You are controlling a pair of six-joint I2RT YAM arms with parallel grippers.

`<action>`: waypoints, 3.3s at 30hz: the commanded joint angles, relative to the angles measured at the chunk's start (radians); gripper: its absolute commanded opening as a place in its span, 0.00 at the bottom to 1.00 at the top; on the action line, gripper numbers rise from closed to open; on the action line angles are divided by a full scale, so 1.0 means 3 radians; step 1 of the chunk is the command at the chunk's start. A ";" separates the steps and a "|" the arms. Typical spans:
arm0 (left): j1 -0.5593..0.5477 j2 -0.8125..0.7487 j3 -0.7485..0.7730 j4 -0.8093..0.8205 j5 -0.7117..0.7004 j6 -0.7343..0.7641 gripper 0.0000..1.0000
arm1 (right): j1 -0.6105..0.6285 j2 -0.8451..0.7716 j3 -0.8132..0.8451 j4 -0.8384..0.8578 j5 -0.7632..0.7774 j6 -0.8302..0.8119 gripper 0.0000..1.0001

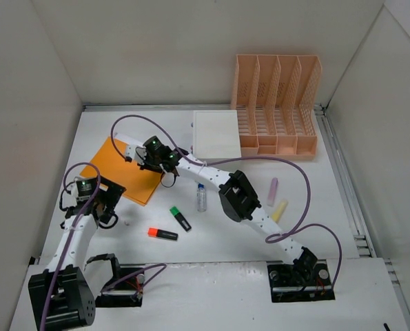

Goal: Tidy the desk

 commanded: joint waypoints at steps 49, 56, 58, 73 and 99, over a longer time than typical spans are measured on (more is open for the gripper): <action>-0.0878 0.1002 0.0046 0.1423 0.0247 -0.1009 0.81 | -0.0193 -0.0485 -0.0256 -0.0287 -0.0419 0.0564 0.46; -0.0878 0.0931 -0.0051 0.1622 0.0313 -0.1025 0.81 | -0.0387 -0.0679 -0.0215 -0.0282 -0.0699 0.0907 0.53; -0.0878 0.0839 -0.0102 0.1699 0.0334 -0.1015 0.81 | -0.0392 -0.0761 -0.0225 -0.0277 -0.0725 0.0953 0.54; -0.0914 0.0567 -0.0250 0.1638 0.0426 -0.0943 0.84 | -0.0438 -0.1103 -0.0246 -0.0277 -0.1104 0.1153 0.68; -0.0945 0.0808 -0.0255 0.2052 0.0467 -0.0866 0.83 | -0.0489 -0.1196 -0.0491 -0.0266 -0.1140 0.1189 0.71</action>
